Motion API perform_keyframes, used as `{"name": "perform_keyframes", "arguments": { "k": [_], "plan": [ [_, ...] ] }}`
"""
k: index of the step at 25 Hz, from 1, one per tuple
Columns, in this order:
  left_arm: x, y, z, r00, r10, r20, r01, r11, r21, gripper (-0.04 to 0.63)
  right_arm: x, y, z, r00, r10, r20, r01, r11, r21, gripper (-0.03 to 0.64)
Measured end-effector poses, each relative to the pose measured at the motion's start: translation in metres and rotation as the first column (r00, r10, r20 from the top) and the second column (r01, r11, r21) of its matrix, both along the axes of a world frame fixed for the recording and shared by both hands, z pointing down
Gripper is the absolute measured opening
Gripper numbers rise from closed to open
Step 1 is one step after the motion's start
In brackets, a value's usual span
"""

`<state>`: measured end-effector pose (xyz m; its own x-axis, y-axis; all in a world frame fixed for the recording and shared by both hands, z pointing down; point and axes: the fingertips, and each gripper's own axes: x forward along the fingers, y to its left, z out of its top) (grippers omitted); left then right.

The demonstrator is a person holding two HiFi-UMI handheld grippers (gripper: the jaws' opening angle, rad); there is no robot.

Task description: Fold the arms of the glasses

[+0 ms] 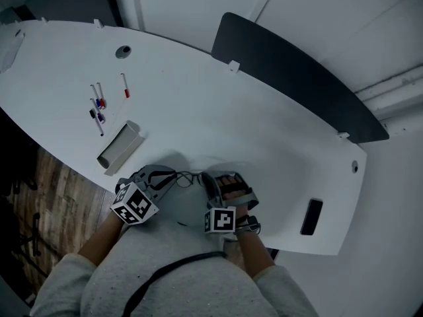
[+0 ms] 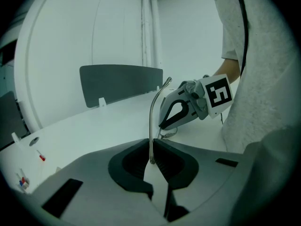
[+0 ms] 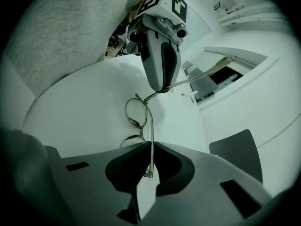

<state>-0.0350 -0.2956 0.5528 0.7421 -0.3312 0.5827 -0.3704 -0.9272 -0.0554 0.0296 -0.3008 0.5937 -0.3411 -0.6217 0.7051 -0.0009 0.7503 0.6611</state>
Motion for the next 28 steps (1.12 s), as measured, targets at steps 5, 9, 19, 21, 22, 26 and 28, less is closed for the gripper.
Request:
{"name": "perform_keyframes", "arguments": {
  "k": [5, 9, 19, 21, 22, 26, 28],
  "plan": [
    [0.007, 0.001, 0.003, 0.999, 0.040, 0.027, -0.040, 0.999, 0.010, 0.038, -0.001, -0.001, -0.001, 1.000, 0.004, 0.024, -0.004, 1.000, 0.001, 0.032],
    [0.006, 0.000, 0.005, 0.998, 0.036, 0.043, -0.036, 0.999, 0.007, 0.038, 0.003, -0.003, -0.011, 0.977, 0.098, 0.189, -0.086, 0.994, -0.067, 0.035],
    [0.005, 0.001, 0.007, 0.998, 0.045, 0.048, -0.045, 0.999, 0.001, 0.038, 0.043, -0.008, -0.010, 0.663, 0.558, 0.499, -0.258, 0.796, -0.547, 0.143],
    [0.005, 0.002, 0.007, 0.997, 0.056, 0.056, -0.056, 0.998, 0.000, 0.038, 0.044, -0.009, -0.006, 0.633, 0.600, 0.490, -0.264, 0.762, -0.592, 0.140],
    [0.006, 0.003, 0.007, 0.996, 0.062, 0.064, -0.063, 0.998, 0.002, 0.038, 0.044, -0.010, -0.005, 0.626, 0.607, 0.489, -0.266, 0.756, -0.598, 0.118],
    [0.007, 0.003, 0.007, 0.994, 0.071, 0.085, -0.072, 0.997, 0.005, 0.038, 0.046, -0.013, -0.005, 0.599, 0.626, 0.499, -0.270, 0.745, -0.610, 0.067],
    [0.006, 0.002, 0.007, 0.994, 0.070, 0.087, -0.070, 0.998, 0.000, 0.038, 0.045, -0.012, -0.005, 0.590, 0.630, 0.505, -0.263, 0.742, -0.617, 0.066]
  ]
}}
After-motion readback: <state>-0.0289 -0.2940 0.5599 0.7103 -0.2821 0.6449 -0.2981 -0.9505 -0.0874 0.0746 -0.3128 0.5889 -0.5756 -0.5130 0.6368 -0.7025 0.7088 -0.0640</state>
